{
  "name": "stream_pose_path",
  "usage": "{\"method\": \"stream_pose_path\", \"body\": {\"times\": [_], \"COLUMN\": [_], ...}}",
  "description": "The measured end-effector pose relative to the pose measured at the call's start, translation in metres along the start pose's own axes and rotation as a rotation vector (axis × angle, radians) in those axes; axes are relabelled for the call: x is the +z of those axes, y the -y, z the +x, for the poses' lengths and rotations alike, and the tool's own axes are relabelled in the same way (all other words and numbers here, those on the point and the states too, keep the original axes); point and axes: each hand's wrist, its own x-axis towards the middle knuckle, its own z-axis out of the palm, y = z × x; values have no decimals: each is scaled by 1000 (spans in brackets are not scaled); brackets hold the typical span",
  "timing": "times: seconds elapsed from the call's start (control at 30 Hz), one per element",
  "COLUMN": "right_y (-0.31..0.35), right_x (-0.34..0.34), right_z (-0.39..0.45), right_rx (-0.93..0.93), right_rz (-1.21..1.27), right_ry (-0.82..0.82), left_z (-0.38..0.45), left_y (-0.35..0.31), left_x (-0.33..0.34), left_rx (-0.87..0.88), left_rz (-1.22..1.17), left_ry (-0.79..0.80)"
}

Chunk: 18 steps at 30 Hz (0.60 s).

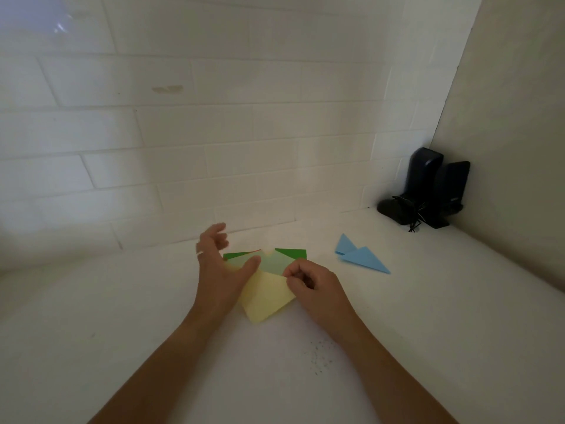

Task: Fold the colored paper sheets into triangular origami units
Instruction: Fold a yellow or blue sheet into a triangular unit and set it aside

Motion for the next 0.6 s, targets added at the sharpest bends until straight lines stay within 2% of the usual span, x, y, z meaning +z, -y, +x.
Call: {"method": "stream_pose_path", "body": {"times": [0.17, 0.33, 0.43, 0.6], "right_y": [0, -2, -6, -9], "right_x": [0, 1, 2, 1], "right_z": [0, 1, 1, 3], "right_rx": [6, 7, 28, 14], "right_rz": [-5, -3, 24, 50], "right_ry": [-24, -77, -112, -100], "left_z": [-4, -1, -4, -8], "left_y": [3, 13, 12, 6], "left_x": [1, 4, 5, 6], "left_rx": [271, 316, 326, 262], "left_rz": [371, 531, 545, 399], "left_ry": [0, 75, 184, 419]}}
